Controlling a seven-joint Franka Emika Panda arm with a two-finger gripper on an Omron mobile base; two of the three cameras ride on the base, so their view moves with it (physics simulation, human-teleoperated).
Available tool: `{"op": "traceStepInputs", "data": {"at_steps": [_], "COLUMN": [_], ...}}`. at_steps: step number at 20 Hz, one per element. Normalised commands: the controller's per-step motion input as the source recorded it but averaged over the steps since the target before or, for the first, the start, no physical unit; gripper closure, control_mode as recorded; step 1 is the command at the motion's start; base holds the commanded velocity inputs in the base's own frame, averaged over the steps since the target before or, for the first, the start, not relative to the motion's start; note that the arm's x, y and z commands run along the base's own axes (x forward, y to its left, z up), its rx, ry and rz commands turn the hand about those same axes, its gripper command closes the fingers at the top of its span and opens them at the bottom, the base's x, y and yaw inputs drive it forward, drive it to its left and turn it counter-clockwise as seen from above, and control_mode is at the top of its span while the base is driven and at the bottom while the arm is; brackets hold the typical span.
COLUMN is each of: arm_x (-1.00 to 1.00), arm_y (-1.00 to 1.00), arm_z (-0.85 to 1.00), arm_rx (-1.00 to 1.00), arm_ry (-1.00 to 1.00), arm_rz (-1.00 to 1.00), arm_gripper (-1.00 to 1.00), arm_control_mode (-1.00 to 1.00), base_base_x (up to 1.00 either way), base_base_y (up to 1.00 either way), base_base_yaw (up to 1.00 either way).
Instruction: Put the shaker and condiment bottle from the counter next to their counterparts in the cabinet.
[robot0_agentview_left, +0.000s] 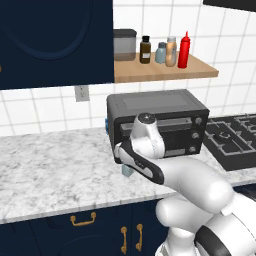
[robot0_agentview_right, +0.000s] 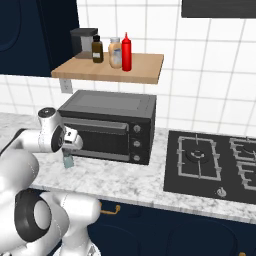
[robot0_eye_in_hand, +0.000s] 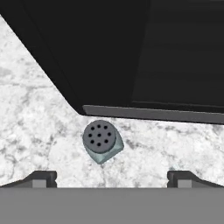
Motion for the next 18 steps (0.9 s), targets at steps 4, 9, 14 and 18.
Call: {"op": "traceStepInputs", "data": {"at_steps": [4,9,14,18], "arm_x": [0.00,0.02,0.16,0.23], "arm_y": [0.01,0.00,0.00,0.00], "arm_z": [-0.26,-0.22,-0.20,-0.20], "arm_rx": [0.00,0.00,0.01,0.01], "arm_ry": [0.00,0.00,0.01,0.02], "arm_rz": [-0.06,-0.03,0.00,0.00], "arm_gripper": [-1.00,-1.00,-1.00,-1.00], "arm_control_mode": [-1.00,-1.00,-1.00,-1.00], "base_base_x": [0.00,0.00,0.00,0.00], "base_base_y": [0.00,0.00,0.00,0.00], "base_base_yaw": [0.00,0.00,0.00,0.00]}}
